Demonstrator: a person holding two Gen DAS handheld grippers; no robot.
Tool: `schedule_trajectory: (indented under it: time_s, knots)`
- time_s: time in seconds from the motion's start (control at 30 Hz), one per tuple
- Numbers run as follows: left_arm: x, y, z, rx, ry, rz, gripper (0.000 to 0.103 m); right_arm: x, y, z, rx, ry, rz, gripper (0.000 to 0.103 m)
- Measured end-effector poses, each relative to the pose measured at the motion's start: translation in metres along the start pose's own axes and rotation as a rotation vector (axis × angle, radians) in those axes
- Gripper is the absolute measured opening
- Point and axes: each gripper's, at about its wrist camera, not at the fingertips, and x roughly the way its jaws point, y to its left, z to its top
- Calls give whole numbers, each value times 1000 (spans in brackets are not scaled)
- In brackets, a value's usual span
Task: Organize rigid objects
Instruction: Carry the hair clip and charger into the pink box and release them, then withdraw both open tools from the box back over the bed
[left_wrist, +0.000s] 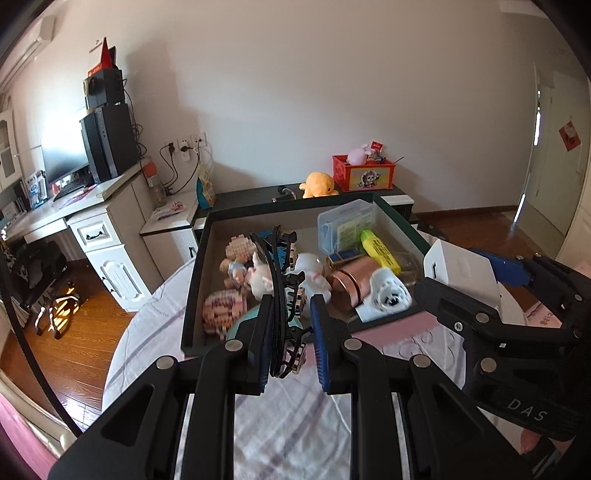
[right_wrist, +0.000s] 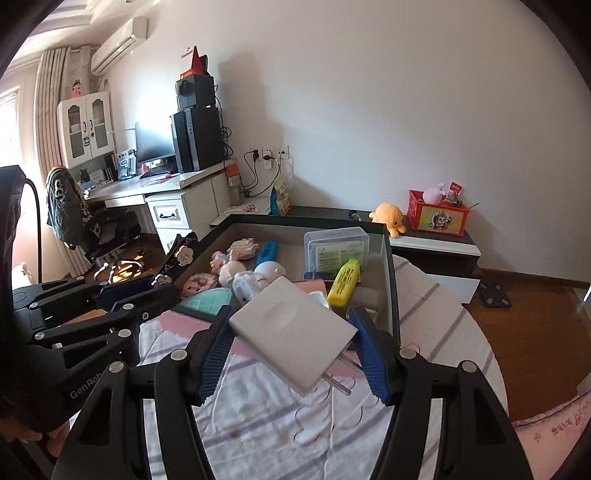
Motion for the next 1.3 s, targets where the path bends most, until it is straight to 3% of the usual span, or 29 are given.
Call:
schedule_trajectory:
  time_s: [0.27,0.43,0.5,0.53,0.57,0.6,0.63,0.67,0.7,0.77,1.3]
  knots:
    - [85,18,35,10,110,38,19,88,-7,29,-5,108,11,65]
    - [112,22,33,1,144,40,21,110,-12,28,16,115,6,66]
    - [115,23,30,3,149,57,26,113,-14,28,31,117,7,66]
    - [116,24,30,-4,149,61,37,113,-15,28,34,113,-7,70]
    - [115,26,30,-15,145,72,54,111,-17,27,38,105,-26,76]
    - [112,29,29,-29,131,85,64,107,-19,27,44,95,-40,79]
    - [108,32,29,-39,117,95,85,101,-21,27,55,83,-39,83]
    - [103,34,29,-47,102,103,96,93,-24,26,73,72,-31,85]
    - [95,36,28,-54,81,98,97,87,-26,27,83,67,-30,87]
    - [79,39,26,-62,59,92,101,73,-25,26,91,57,-35,103]
    - [-98,21,-9,-42,-162,140,103,-95,30,-1,48,-106,-62,103]
